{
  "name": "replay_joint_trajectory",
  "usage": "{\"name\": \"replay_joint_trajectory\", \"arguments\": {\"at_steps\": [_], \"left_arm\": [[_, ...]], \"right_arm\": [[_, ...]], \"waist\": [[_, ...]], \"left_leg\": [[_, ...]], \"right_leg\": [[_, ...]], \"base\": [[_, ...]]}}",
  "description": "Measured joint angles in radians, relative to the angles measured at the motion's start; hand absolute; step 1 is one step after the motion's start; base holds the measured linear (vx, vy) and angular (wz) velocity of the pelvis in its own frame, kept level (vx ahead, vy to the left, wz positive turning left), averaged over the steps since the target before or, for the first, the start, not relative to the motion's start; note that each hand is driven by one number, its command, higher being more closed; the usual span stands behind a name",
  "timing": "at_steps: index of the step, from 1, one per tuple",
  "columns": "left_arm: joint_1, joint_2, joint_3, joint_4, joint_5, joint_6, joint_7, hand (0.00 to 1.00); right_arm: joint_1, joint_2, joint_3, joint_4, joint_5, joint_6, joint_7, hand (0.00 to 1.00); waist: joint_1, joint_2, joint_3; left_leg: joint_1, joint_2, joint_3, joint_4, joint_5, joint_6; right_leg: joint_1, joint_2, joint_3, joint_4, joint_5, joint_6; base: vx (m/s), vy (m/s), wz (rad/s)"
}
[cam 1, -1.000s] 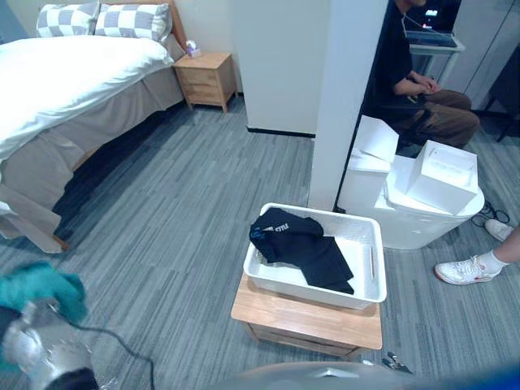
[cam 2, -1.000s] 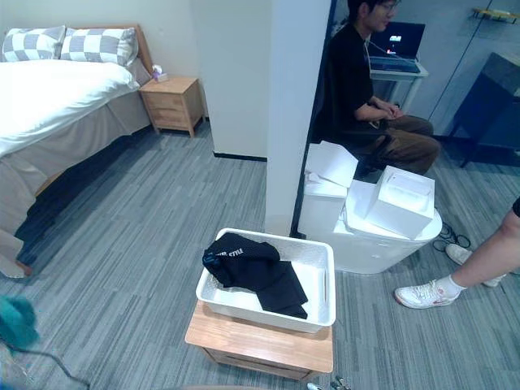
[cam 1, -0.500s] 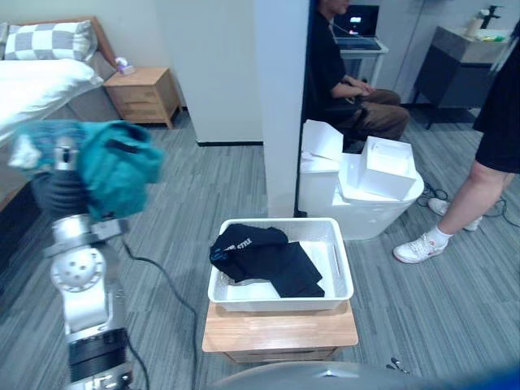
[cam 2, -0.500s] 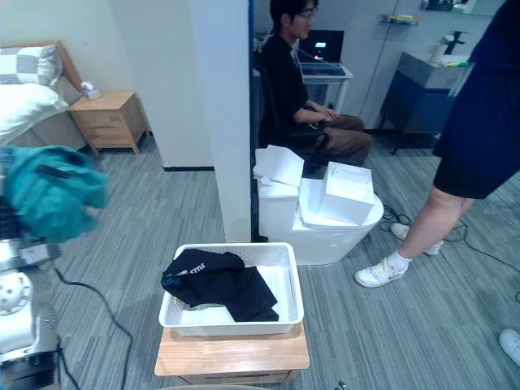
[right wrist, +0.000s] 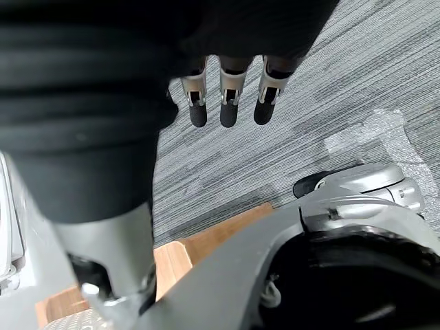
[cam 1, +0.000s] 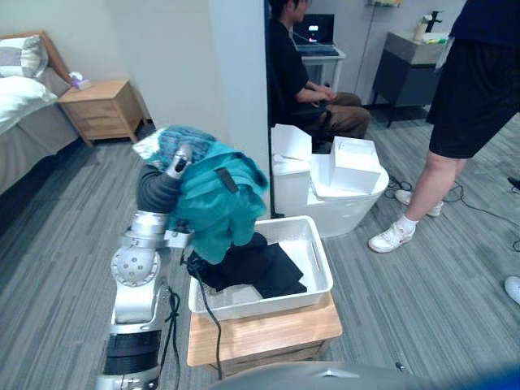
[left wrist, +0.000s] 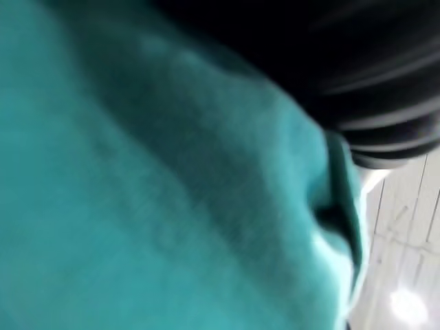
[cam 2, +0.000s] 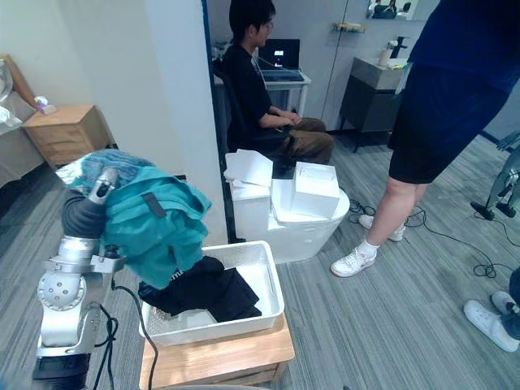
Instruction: Tidy the bed and pick cloth on bed and put in laundry
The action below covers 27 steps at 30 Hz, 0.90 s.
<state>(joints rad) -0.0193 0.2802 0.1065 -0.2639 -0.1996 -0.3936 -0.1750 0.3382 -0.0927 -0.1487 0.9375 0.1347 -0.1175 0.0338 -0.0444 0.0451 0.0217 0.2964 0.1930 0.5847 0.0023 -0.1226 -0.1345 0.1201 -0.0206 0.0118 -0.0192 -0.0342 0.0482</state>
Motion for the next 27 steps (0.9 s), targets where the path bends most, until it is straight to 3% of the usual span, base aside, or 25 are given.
{"name": "replay_joint_trajectory", "arguments": {"at_steps": [9, 12, 14, 19, 27], "left_arm": [[-0.055, -0.001, -0.119, 0.165, 0.066, 0.093, 0.080, 1.00], [-0.130, 0.000, -0.143, 0.251, 0.095, 0.124, 0.150, 1.00], [-0.178, 0.002, -0.147, 0.312, 0.115, 0.138, 0.202, 1.00], [-0.322, 0.023, -0.189, 0.468, 0.140, 0.185, 0.294, 1.00], [-0.466, 0.056, -0.234, 0.655, 0.131, 0.233, 0.304, 1.00]], "right_arm": [[-0.001, -0.009, 0.040, -0.043, 0.007, 0.006, -0.022, 0.00], [-0.014, -0.009, 0.042, -0.069, 0.034, 0.019, -0.025, 0.00], [-0.030, -0.011, 0.043, -0.088, 0.040, 0.025, -0.026, 0.00], [-0.044, -0.012, 0.063, -0.128, 0.061, 0.024, -0.028, 0.00], [-0.111, -0.025, 0.110, -0.169, 0.084, 0.030, -0.029, 0.00]], "waist": [[-0.022, -0.003, 0.038], [-0.026, -0.007, 0.081], [-0.048, -0.004, 0.110], [-0.055, -0.013, 0.158], [-0.075, -0.035, 0.252]], "left_leg": [[-0.047, 0.000, 0.024, 0.004, 0.003, 0.002], [-0.085, -0.002, 0.042, 0.013, 0.008, 0.008], [-0.120, -0.005, 0.050, 0.019, 0.010, 0.011], [-0.169, 0.000, 0.068, 0.046, 0.011, 0.012], [-0.249, 0.002, 0.096, 0.085, 0.010, 0.014]], "right_leg": [[-0.059, -0.001, 0.022, 0.003, 0.019, 0.003], [-0.112, -0.004, 0.036, 0.024, 0.030, 0.004], [-0.156, -0.007, 0.044, 0.039, 0.030, 0.004], [-0.221, -0.006, 0.060, 0.075, 0.029, 0.001], [-0.328, -0.011, 0.086, 0.124, 0.031, 0.000]], "base": [[-0.07, -0.063, -0.10], [-0.05, -0.031, -0.15], [-0.03, -0.025, -0.11], [-0.01, -0.027, -0.13], [-0.05, -0.023, -0.09]]}}
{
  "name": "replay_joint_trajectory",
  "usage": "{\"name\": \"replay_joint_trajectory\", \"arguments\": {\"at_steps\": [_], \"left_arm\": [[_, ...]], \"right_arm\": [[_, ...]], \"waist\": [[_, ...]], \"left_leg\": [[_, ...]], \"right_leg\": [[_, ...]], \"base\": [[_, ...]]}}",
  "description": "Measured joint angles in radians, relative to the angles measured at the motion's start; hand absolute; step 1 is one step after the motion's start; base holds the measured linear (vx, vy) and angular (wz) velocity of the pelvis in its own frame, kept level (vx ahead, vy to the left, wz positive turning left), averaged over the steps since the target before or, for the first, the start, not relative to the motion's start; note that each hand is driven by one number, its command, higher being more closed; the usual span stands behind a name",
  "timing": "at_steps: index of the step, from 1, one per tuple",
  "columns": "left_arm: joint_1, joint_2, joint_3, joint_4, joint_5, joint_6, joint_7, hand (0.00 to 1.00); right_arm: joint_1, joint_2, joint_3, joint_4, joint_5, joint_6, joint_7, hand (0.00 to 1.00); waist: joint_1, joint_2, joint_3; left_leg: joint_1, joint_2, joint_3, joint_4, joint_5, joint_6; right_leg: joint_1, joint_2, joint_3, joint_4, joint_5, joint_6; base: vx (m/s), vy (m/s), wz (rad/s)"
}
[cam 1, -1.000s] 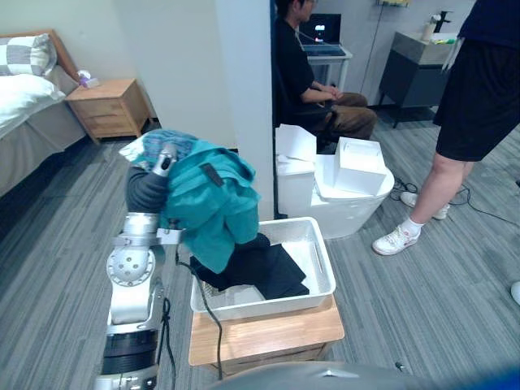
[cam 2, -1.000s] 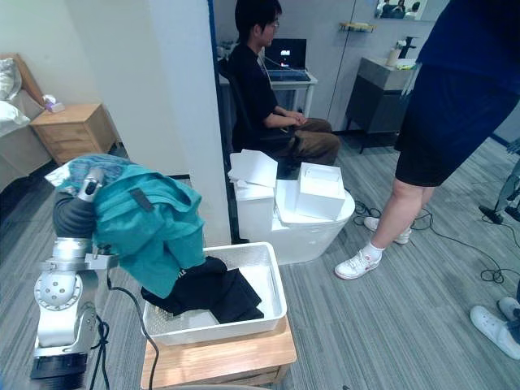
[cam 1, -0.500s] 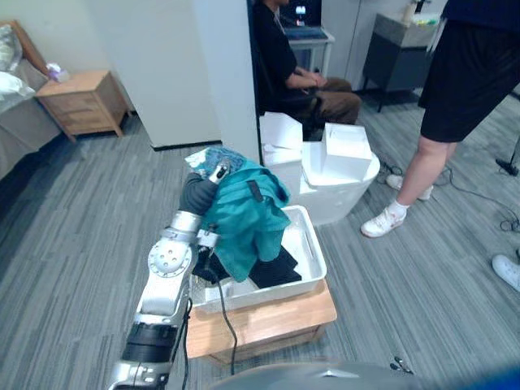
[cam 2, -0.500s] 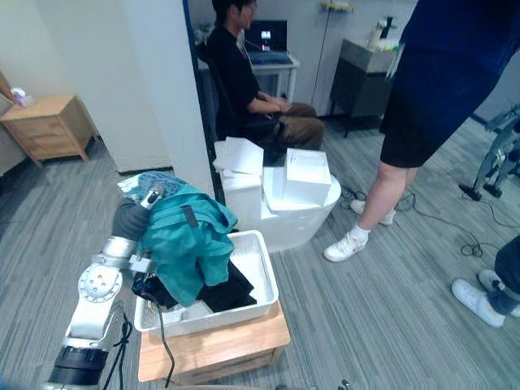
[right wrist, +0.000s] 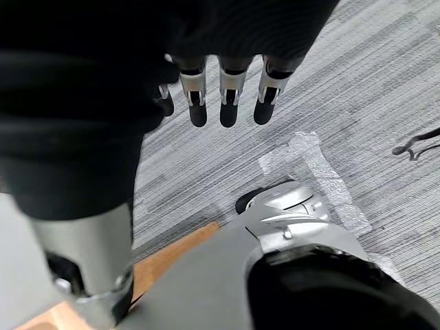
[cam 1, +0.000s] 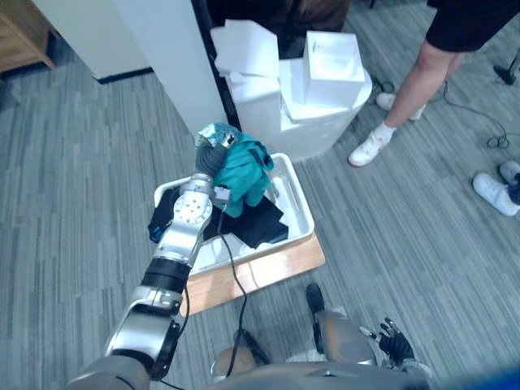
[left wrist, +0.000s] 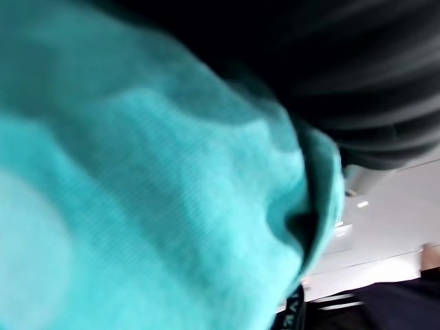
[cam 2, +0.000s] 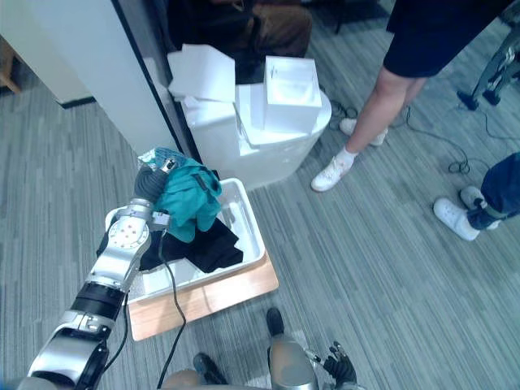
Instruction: Tidy the bed and pick cloth on bed and put in laundry
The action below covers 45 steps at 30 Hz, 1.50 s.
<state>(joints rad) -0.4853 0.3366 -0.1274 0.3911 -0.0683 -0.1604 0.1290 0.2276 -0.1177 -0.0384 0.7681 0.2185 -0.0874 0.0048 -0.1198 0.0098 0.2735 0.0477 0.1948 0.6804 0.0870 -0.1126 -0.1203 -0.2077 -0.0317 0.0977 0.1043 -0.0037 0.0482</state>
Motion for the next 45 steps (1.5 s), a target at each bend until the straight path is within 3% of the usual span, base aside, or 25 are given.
{"name": "replay_joint_trajectory", "arguments": {"at_steps": [7, 9, 11, 13, 18, 24, 27, 33, 37, 42, 45], "left_arm": [[-0.014, -0.004, -0.084, 0.067, -0.001, -0.004, -0.021, 1.00], [-0.011, -0.008, -0.112, 0.066, -0.024, -0.028, -0.035, 1.00], [0.004, -0.014, -0.148, 0.062, -0.028, -0.082, -0.059, 1.00], [0.030, -0.019, -0.181, 0.052, -0.030, -0.096, -0.080, 1.00], [0.140, -0.070, -0.229, 0.002, -0.032, -0.094, -0.161, 1.00], [0.260, -0.113, -0.303, 0.003, -0.038, -0.041, -0.216, 1.00], [0.303, -0.147, -0.305, 0.004, -0.028, -0.043, -0.184, 1.00], [0.266, -0.169, -0.294, 0.068, -0.017, -0.085, 0.009, 1.00], [0.210, -0.147, -0.194, 0.116, -0.021, -0.085, 0.126, 1.00], [0.093, -0.066, -0.107, 0.117, -0.022, -0.088, 0.185, 1.00], [0.034, -0.044, -0.084, 0.117, -0.030, -0.088, 0.190, 1.00]], "right_arm": [[-0.037, -0.005, 0.011, -0.035, 0.024, 0.000, -0.017, 0.00], [-0.040, -0.004, 0.012, -0.044, 0.027, -0.002, -0.025, 0.00], [-0.057, -0.005, 0.012, -0.044, 0.033, -0.002, -0.034, 0.00], [-0.070, -0.004, 0.012, -0.042, 0.034, -0.002, -0.039, 0.00], [-0.080, -0.008, 0.007, -0.042, 0.036, -0.009, -0.039, 0.00], [-0.100, -0.009, -0.011, -0.003, 0.064, -0.021, -0.039, 0.00], [-0.121, -0.011, -0.030, 0.034, 0.064, -0.038, -0.039, 0.00], [-0.174, -0.024, -0.029, 0.086, 0.061, -0.061, -0.056, 0.00], [-0.191, -0.021, -0.024, 0.089, 0.060, -0.061, -0.061, 0.00], [-0.188, -0.026, 0.010, 0.048, 0.060, -0.053, -0.077, 0.00], [-0.188, -0.025, 0.041, 0.011, 0.061, -0.043, -0.079, 0.00]], "waist": [[0.000, -0.003, 0.062], [0.003, -0.003, 0.067], [0.004, -0.002, 0.079], [0.004, -0.002, 0.082], [0.006, 0.012, 0.090], [0.003, 0.027, 0.099], [0.002, 0.037, 0.104], [-0.007, 0.064, 0.115], [-0.023, 0.064, 0.116], [-0.023, 0.059, 0.118], [-0.008, 0.054, 0.117]], "left_leg": [[-0.033, 0.004, 0.025, 0.033, -0.007, 0.006], [-0.035, 0.005, 0.025, 0.037, -0.009, 0.007], [-0.034, 0.004, 0.024, 0.038, -0.009, 0.008], [-0.034, 0.004, 0.024, 0.037, -0.009, 0.008], [-0.033, 0.004, 0.022, 0.035, -0.009, 0.008], [-0.031, -0.001, 0.020, 0.023, -0.006, 0.012], [-0.030, -0.006, 0.019, 0.019, -0.004, 0.016], [-0.030, -0.023, 0.012, -0.023, 0.022, 0.022], [-0.041, -0.024, 0.012, -0.033, 0.029, 0.023], [-0.066, -0.022, 0.009, -0.030, 0.031, 0.025], [-0.067, -0.020, 0.011, -0.027, 0.031, 0.025]], "right_leg": [[-0.034, -0.004, 0.017, 0.011, 0.008, 0.000], [-0.034, -0.004, 0.016, 0.012, 0.008, 0.000], [-0.034, -0.005, 0.016, 0.015, 0.008, 0.000], [-0.034, -0.005, 0.016, 0.015, 0.008, 0.000], [-0.034, -0.005, 0.014, 0.016, 0.008, 0.001], [-0.034, -0.006, 0.011, 0.016, 0.008, 0.001], [-0.035, -0.008, 0.011, 0.016, 0.009, 0.003], [-0.040, -0.013, 0.000, -0.003, 0.021, 0.015], [-0.046, -0.012, 0.000, -0.019, 0.033, 0.015], [-0.063, -0.015, 0.000, -0.026, 0.042, 0.016], [-0.063, -0.014, 0.000, -0.025, 0.042, 0.016]], "base": [[-0.02, -0.010, -0.05], [0.00, 0.000, 0.00], [0.00, 0.000, 0.00], [0.00, 0.000, 0.00], [0.00, 0.000, 0.00], [0.00, 0.000, 0.01], [0.00, 0.000, 0.00], [-0.02, -0.006, 0.02], [0.00, 0.000, 0.00], [0.00, -0.007, 0.03], [0.00, 0.000, 0.00]]}}
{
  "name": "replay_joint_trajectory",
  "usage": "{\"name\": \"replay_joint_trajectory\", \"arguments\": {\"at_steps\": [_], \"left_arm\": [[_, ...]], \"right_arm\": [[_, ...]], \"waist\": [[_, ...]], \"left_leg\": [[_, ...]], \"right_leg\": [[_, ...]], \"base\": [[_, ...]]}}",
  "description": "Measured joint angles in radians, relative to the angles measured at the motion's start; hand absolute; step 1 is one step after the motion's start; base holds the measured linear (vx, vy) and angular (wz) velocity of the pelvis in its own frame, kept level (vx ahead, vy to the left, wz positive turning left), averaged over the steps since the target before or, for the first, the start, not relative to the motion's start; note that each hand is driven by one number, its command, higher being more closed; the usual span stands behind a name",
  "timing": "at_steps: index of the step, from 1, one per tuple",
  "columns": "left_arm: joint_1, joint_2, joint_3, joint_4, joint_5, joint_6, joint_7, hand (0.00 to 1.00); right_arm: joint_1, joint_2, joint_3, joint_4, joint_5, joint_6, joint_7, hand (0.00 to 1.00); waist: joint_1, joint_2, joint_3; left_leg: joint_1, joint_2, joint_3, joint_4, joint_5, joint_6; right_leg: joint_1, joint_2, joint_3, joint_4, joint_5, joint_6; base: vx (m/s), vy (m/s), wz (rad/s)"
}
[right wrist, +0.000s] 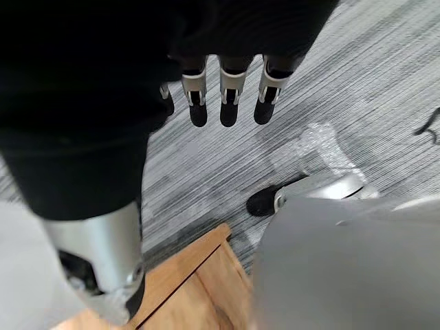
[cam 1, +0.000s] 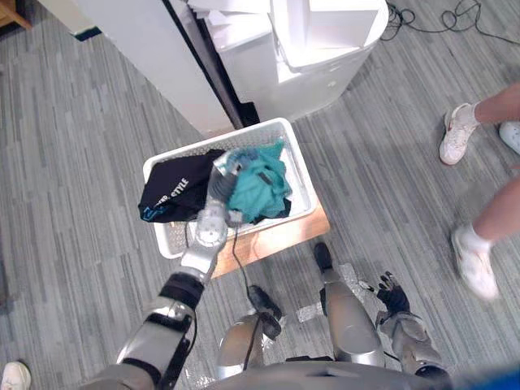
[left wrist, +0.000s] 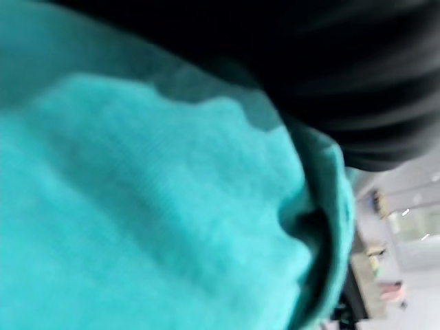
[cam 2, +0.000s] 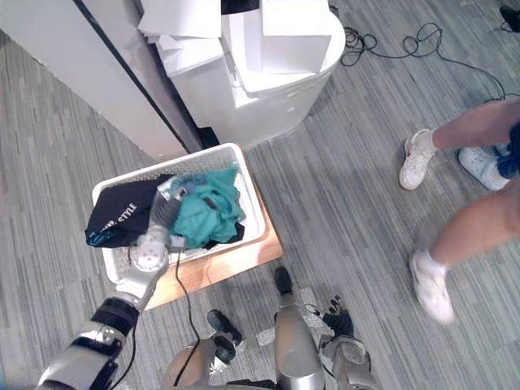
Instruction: Tidy the bed and pick cloth on bed and put in laundry
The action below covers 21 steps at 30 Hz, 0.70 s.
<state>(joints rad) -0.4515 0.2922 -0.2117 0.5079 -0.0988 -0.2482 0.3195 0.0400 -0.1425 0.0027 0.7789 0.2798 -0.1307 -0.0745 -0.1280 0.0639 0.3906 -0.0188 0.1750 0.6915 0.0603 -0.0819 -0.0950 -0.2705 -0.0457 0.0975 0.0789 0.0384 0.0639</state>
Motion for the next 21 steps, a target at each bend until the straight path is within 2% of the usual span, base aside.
{"name": "replay_joint_trajectory", "arguments": {"at_steps": [1, 3, 5, 9, 11, 21], "left_arm": [[-0.027, -0.001, 0.010, 0.000, -0.003, 0.002, -0.001, 0.00], [-0.053, -0.001, 0.025, 0.008, -0.011, 0.006, -0.010, 0.00], [-0.066, -0.001, 0.026, 0.035, -0.028, 0.040, -0.066, 0.00], [-0.064, -0.016, 0.026, 0.082, -0.045, 0.077, -0.140, 0.00], [-0.061, -0.022, 0.027, 0.095, -0.047, 0.078, -0.163, 0.00], [-0.042, -0.053, 0.028, 0.098, -0.043, 0.064, -0.196, 0.00]], "right_arm": [[0.000, 0.007, 0.022, -0.015, 0.000, 0.005, 0.000, 0.00], [-0.001, 0.019, 0.049, -0.037, 0.000, 0.007, 0.001, 0.00], [-0.001, 0.026, 0.063, -0.058, 0.001, 0.015, 0.001, 0.00], [-0.001, 0.029, 0.066, -0.068, 0.002, 0.030, 0.001, 0.00], [0.000, 0.030, 0.066, -0.071, 0.002, 0.039, 0.001, 0.00], [-0.001, 0.033, 0.066, -0.077, 0.000, 0.037, 0.003, 0.00]], "waist": [[0.006, -0.005, 0.003], [0.012, -0.016, 0.006], [0.014, -0.026, 0.006], [0.023, -0.031, 0.008], [0.032, -0.038, 0.012], [0.035, -0.039, 0.012]], "left_leg": [[-0.001, 0.001, 0.001, 0.004, 0.000, 0.000], [-0.008, 0.005, 0.000, 0.015, 0.000, 0.000], [-0.017, 0.009, -0.004, 0.022, -0.004, -0.001], [-0.035, 0.012, -0.001, 0.036, -0.010, 0.001], [-0.035, 0.017, 0.007, 0.048, -0.013, 0.000], [-0.033, 0.021, 0.013, 0.065, -0.023, 0.004]], "right_leg": [[0.000, 0.000, 0.000, 0.000, 0.000, 0.000], [-0.001, 0.000, -0.001, 0.001, 0.000, 0.000], [-0.004, 0.000, -0.003, 0.001, 0.000, 0.000], [-0.024, 0.000, 0.001, 0.010, 0.000, 0.000], [-0.027, 0.002, 0.006, 0.016, 0.000, 0.000], [-0.026, 0.004, 0.016, 0.023, 0.003, -0.001]], "base": [[0.00, 0.000, 0.00], [-0.01, -0.013, 0.03], [-0.02, -0.025, 0.06], [-0.01, -0.009, -0.03], [-0.01, -0.021, -0.09], [-0.01, -0.004, -0.01]]}}
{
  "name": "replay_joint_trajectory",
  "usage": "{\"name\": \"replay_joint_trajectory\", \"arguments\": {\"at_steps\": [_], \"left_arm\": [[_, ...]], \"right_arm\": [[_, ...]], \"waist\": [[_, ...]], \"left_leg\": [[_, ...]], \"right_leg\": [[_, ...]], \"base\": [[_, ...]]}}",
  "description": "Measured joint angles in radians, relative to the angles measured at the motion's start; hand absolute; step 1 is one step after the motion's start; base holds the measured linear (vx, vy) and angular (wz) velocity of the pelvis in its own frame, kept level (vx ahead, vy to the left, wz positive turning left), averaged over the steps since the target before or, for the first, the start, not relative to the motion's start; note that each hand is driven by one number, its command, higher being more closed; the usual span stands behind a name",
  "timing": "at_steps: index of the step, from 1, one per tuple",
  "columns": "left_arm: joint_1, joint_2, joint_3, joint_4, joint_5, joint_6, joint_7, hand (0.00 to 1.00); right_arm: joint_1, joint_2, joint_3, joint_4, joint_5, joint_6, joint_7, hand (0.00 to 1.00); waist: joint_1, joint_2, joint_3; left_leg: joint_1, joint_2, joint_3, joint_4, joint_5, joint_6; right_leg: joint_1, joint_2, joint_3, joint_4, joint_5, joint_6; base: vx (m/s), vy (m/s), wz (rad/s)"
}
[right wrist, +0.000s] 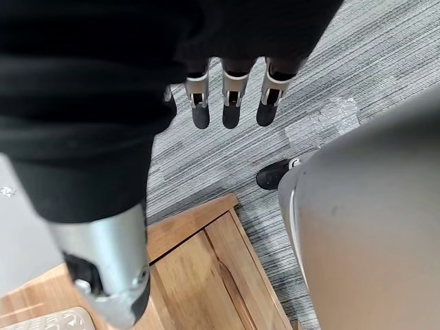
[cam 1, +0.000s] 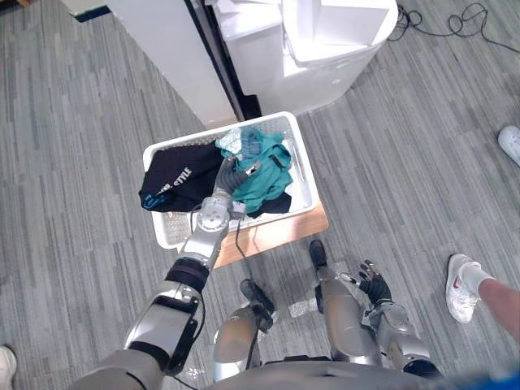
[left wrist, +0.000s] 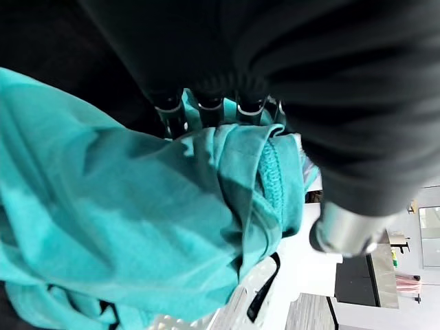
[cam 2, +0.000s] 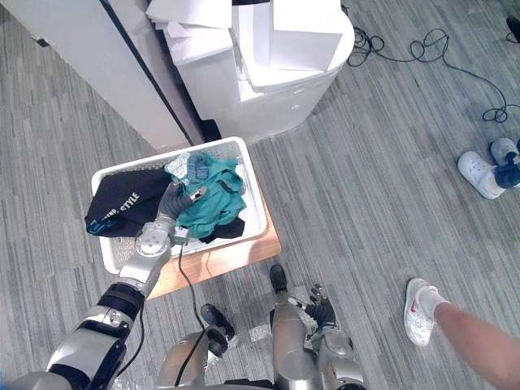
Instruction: Tidy the bed and pick cloth on bed and put in laundry
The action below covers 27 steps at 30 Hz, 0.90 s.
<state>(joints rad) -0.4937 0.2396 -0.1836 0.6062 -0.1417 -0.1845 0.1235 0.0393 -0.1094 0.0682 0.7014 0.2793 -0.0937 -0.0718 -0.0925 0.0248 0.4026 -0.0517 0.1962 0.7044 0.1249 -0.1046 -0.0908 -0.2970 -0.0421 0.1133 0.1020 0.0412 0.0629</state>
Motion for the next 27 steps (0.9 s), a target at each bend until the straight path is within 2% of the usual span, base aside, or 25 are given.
{"name": "replay_joint_trajectory", "arguments": {"at_steps": [6, 10, 14, 17, 20, 23, 26, 27], "left_arm": [[0.000, 0.012, -0.003, -0.003, 0.055, 0.022, -0.061, 0.00], [0.002, 0.065, -0.012, -0.028, 0.052, 0.050, -0.110, 0.00], [0.044, 0.129, -0.008, -0.121, -0.002, 0.065, -0.166, 0.00], [0.099, 0.140, 0.017, -0.168, -0.046, 0.075, -0.213, 0.00], [0.178, 0.143, 0.040, -0.205, -0.043, 0.108, -0.252, 0.00], [0.236, 0.146, 0.064, -0.243, -0.001, 0.140, -0.273, 0.00], [0.289, 0.183, 0.085, -0.297, 0.048, 0.181, -0.303, 0.00], [0.317, 0.198, 0.106, -0.316, 0.061, 0.200, -0.335, 0.00]], "right_arm": [[0.000, 0.007, -0.013, 0.000, -0.010, 0.001, 0.001, 0.00], [0.000, 0.011, -0.021, 0.002, -0.025, 0.008, 0.007, 0.00], [0.003, 0.013, -0.031, 0.008, -0.041, 0.012, 0.010, 0.00], [0.007, 0.013, -0.051, 0.033, -0.046, 0.014, 0.013, 0.00], [0.041, 0.019, -0.077, 0.043, -0.049, 0.015, 0.017, 0.00], [0.059, 0.020, -0.097, 0.058, -0.050, 0.016, 0.022, 0.00], [0.070, 0.020, -0.114, 0.074, -0.052, 0.021, 0.030, 0.00], [0.075, 0.020, -0.130, 0.077, -0.053, 0.023, 0.033, 0.00]], "waist": [[0.000, 0.000, 0.000], [-0.001, -0.002, -0.001], [0.001, -0.002, -0.003], [0.003, -0.001, -0.009], [0.008, 0.001, -0.051], [0.029, 0.001, -0.075], [0.031, 0.007, -0.110], [0.032, 0.013, -0.121]], "left_leg": [[0.004, 0.000, 0.000, 0.000, 0.000, 0.000], [0.018, 0.000, 0.000, -0.001, 0.000, 0.000], [0.041, -0.001, -0.008, -0.001, 0.000, 0.000], [0.051, -0.003, -0.027, -0.002, 0.001, 0.001], [0.059, -0.003, -0.038, -0.006, 0.001, 0.000], [0.086, -0.007, -0.044, -0.020, 0.005, -0.002], [0.088, -0.015, -0.063, -0.037, 0.015, 0.000], [0.101, -0.023, -0.066, -0.052, 0.023, 0.000]], "right_leg": [[0.004, 0.000, 0.000, 0.000, 0.001, 0.000], [0.018, 0.000, -0.001, 0.000, 0.001, 0.000], [0.047, -0.004, -0.012, -0.003, 0.001, 0.000], [0.074, -0.011, -0.030, -0.013, 0.001, 0.000], [0.094, -0.014, -0.044, -0.027, 0.001, 0.000], [0.123, -0.015, -0.049, -0.036, 0.000, -0.001], [0.136, -0.023, -0.073, -0.045, -0.001, -0.001], [0.146, -0.027, -0.077, -0.048, -0.001, -0.001]], "base": [[0.00, 0.000, 0.00], [0.00, 0.000, 0.00], [-0.01, -0.003, 0.05], [-0.02, -0.008, 0.19], [0.01, -0.003, 0.14], [0.01, 0.004, 0.10], [0.00, -0.003, 0.20], [0.00, 0.009, 0.09]]}}
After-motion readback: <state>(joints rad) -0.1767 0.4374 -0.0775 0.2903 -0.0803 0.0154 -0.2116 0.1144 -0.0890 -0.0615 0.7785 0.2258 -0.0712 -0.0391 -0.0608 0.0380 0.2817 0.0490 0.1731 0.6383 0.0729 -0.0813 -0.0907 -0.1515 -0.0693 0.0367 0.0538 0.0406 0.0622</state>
